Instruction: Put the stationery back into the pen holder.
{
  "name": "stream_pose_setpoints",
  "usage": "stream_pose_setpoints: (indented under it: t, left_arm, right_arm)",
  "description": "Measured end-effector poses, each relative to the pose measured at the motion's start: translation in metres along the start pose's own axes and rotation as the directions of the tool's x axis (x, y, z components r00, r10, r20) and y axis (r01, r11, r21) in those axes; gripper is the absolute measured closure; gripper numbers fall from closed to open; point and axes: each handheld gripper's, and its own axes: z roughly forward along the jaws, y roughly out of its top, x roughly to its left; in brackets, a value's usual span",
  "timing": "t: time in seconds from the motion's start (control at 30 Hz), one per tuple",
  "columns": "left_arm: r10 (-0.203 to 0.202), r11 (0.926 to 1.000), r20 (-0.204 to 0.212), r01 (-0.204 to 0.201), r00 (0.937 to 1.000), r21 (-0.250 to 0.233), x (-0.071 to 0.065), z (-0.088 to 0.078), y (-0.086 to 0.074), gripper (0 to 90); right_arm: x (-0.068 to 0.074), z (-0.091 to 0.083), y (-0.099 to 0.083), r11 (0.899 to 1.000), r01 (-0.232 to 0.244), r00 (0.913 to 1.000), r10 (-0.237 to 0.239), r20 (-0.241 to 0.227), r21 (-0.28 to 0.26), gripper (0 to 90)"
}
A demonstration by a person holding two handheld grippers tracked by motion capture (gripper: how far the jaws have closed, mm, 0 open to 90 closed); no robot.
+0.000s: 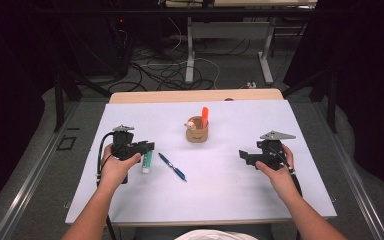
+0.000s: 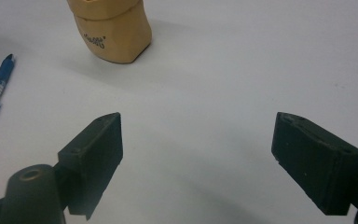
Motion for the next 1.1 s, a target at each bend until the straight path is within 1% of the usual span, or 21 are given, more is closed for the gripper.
stream_pose_setpoints:
  t: [0.03, 0.1, 0.2, 0.27, 0.3, 0.33, 0.4, 0.47, 0.5, 0.63, 0.67, 0.7, 0.73, 0.83, 0.87, 0.97, 1.0, 1.03, 1.07, 1.1]
  left_arm:
    - [0.001, 0.9998, -0.003, -0.001, 1.0000, -0.022, -0.002, 0.000, 0.000, 65.6]
    - [0.011, 0.9991, 0.000, -0.011, 0.9999, -0.040, -0.004, 0.000, 0.000, 65.6]
    - [0.019, 0.9979, 0.004, -0.019, 0.9998, -0.062, -0.008, -0.001, 0.001, 65.6]
    - [0.025, 0.9967, 0.012, -0.024, 0.9996, -0.077, -0.010, -0.001, 0.001, 65.6]
    - [0.023, 0.9961, 0.014, -0.021, 0.9996, -0.086, -0.011, -0.001, 0.001, 65.5]
    - [0.028, 0.9964, 0.024, -0.026, 0.9993, -0.081, -0.012, -0.003, 0.002, 65.6]
    - [0.027, 0.9940, 0.027, -0.023, 0.9993, -0.107, -0.014, -0.003, 0.002, 65.6]
    - [0.029, 0.9933, 0.034, -0.025, 0.9990, -0.113, -0.016, -0.004, 0.003, 65.6]
    - [0.033, 0.9909, 0.031, -0.029, 0.9990, -0.131, -0.018, -0.004, 0.003, 65.6]
    - [0.042, 0.9887, 0.040, -0.036, 0.9983, -0.145, -0.021, -0.004, 0.004, 65.6]
    - [0.041, 0.9897, 0.039, -0.035, 0.9984, -0.139, -0.022, -0.004, 0.004, 65.6]
    - [0.044, 0.9882, 0.045, -0.037, 0.9980, -0.148, -0.023, -0.003, 0.005, 65.6]
    - [0.049, 0.9894, 0.049, -0.042, 0.9976, -0.139, -0.024, -0.003, 0.006, 65.6]
    - [0.061, 0.9878, 0.054, -0.053, 0.9967, -0.147, -0.028, 0.001, 0.008, 65.6]
    - [0.068, 0.9862, 0.048, -0.060, 0.9965, -0.155, -0.030, 0.002, 0.009, 65.6]
    - [0.073, 0.9821, 0.060, -0.061, 0.9955, -0.178, -0.035, 0.005, 0.015, 65.6]
    - [0.078, 0.9819, 0.061, -0.067, 0.9951, -0.177, -0.037, 0.006, 0.017, 65.6]
    - [0.085, 0.9807, 0.060, -0.072, 0.9946, -0.182, -0.039, 0.007, 0.020, 65.6]
    - [0.098, 0.9785, 0.055, -0.087, 0.9936, -0.187, -0.040, 0.009, 0.023, 65.6]
    - [0.104, 0.9781, 0.052, -0.093, 0.9932, -0.187, -0.042, 0.010, 0.027, 65.6]
  right_arm:
    - [0.001, 0.000, 0.000, 1.000, -0.007, 0.9999, 0.007, -0.009, -0.004, 15.9]
    - [0.002, 0.001, 0.001, 1.000, -0.003, 0.9999, 0.003, -0.011, -0.010, 15.9]
    - [0.004, 0.001, 0.001, 1.000, -0.014, 0.9997, 0.013, -0.019, -0.008, 15.9]
    - [0.006, 0.001, 0.001, 1.000, -0.012, 0.9995, 0.012, -0.030, -0.003, 15.8]
    - [0.007, 0.002, 0.001, 1.000, -0.018, 0.9994, 0.018, -0.030, -0.001, 15.7]
    - [0.008, 0.002, 0.001, 1.000, -0.014, 0.9993, 0.014, -0.035, -0.001, 15.6]
    - [0.009, 0.002, 0.002, 1.000, -0.009, 0.9992, 0.009, -0.039, 0.003, 15.5]
    - [0.010, 0.003, 0.002, 1.000, -0.009, 0.9990, 0.009, -0.044, 0.003, 15.4]
    - [0.011, 0.003, 0.002, 1.000, -0.011, 0.9990, 0.011, -0.044, 0.005, 15.4]
    - [0.011, 0.004, 0.001, 1.000, -0.007, 0.9990, 0.007, -0.045, 0.009, 15.4]
    - [0.011, 0.004, 0.001, 1.000, -0.007, 0.9990, 0.007, -0.045, 0.009, 15.4]
    - [0.011, 0.004, 0.001, 1.000, -0.008, 0.9989, 0.008, -0.047, 0.009, 15.4]
    - [0.010, 0.004, 0.001, 1.000, -0.009, 0.9988, 0.010, -0.049, 0.009, 15.4]
    - [0.010, 0.004, 0.001, 1.000, -0.016, 0.9988, 0.017, -0.047, 0.010, 15.4]
    - [0.010, 0.004, 0.001, 1.000, -0.017, 0.9988, 0.018, -0.046, 0.010, 15.4]
    - [0.010, 0.004, 0.001, 1.000, -0.028, 0.9986, 0.028, -0.045, 0.012, 15.4]
    - [0.010, 0.004, 0.001, 1.000, -0.025, 0.9987, 0.026, -0.044, 0.010, 15.4]
    - [0.010, 0.004, 0.001, 1.000, -0.024, 0.9988, 0.024, -0.043, 0.009, 15.4]
    - [0.010, 0.004, 0.001, 1.000, -0.024, 0.9988, 0.024, -0.043, 0.009, 15.4]
    - [0.010, 0.003, 0.001, 1.000, -0.022, 0.9988, 0.022, -0.043, 0.008, 15.4]
